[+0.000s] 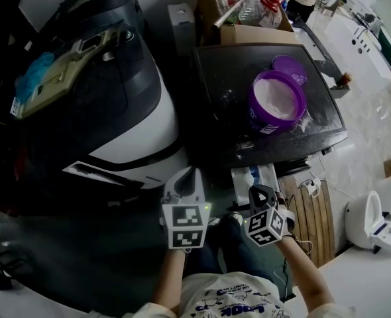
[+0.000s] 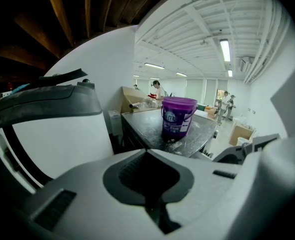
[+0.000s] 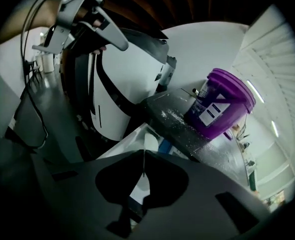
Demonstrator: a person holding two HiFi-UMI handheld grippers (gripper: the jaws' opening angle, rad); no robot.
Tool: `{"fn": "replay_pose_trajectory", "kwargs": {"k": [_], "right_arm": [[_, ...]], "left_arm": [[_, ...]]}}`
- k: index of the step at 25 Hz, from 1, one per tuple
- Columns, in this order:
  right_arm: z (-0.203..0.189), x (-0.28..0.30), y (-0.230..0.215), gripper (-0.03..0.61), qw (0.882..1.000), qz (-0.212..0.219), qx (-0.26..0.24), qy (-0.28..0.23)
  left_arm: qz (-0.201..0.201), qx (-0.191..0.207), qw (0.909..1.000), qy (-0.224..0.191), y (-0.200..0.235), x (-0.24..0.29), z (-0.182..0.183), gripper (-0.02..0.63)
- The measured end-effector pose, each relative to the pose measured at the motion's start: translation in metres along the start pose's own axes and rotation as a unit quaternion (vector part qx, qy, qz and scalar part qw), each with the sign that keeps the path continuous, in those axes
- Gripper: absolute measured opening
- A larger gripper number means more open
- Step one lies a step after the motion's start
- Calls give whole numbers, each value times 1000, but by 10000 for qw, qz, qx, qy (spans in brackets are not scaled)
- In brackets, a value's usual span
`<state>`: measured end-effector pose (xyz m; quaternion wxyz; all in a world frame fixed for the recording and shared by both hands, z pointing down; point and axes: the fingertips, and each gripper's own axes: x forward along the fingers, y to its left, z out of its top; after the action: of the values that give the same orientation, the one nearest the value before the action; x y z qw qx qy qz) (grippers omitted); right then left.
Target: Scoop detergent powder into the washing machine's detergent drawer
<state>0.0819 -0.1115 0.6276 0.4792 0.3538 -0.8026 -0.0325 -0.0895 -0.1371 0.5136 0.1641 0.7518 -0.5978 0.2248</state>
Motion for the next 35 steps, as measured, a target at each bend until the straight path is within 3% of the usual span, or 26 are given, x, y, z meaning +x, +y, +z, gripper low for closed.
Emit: {"fn": "replay_pose_trajectory", "kwargs": {"k": [4,9,15,22,26,32,35], "right_arm": [[1,2,7,20,9939,-325,-1046,81],[4,3,15,20,9741,-667,-2155,125],[7,3,17,20,9634,-872,-2531,152],[7,4,17,20,9653,-883,-2453,158],[10,1,16,20,9728,-806,-2169,107],[18,-6,7,20,9939,-626,-894,-172],[21,-15,-1,20,9972,-628,-180,-361]], "left_arm": [[2,4,10000,-5,3,-2,-1,2],[-21,-23,10000,-15,3,-4,-3,2],[-54,-36,10000,4,3,-5,-8,2],[-59,-59,10000,1,5,-4,-8,2],[-60,-40,10000,-20,4,-4,-5,2],[-25,-50,10000,-72,5,-5,1,2],[-9,-60,9999,-112,6,-5,5,2]]}}
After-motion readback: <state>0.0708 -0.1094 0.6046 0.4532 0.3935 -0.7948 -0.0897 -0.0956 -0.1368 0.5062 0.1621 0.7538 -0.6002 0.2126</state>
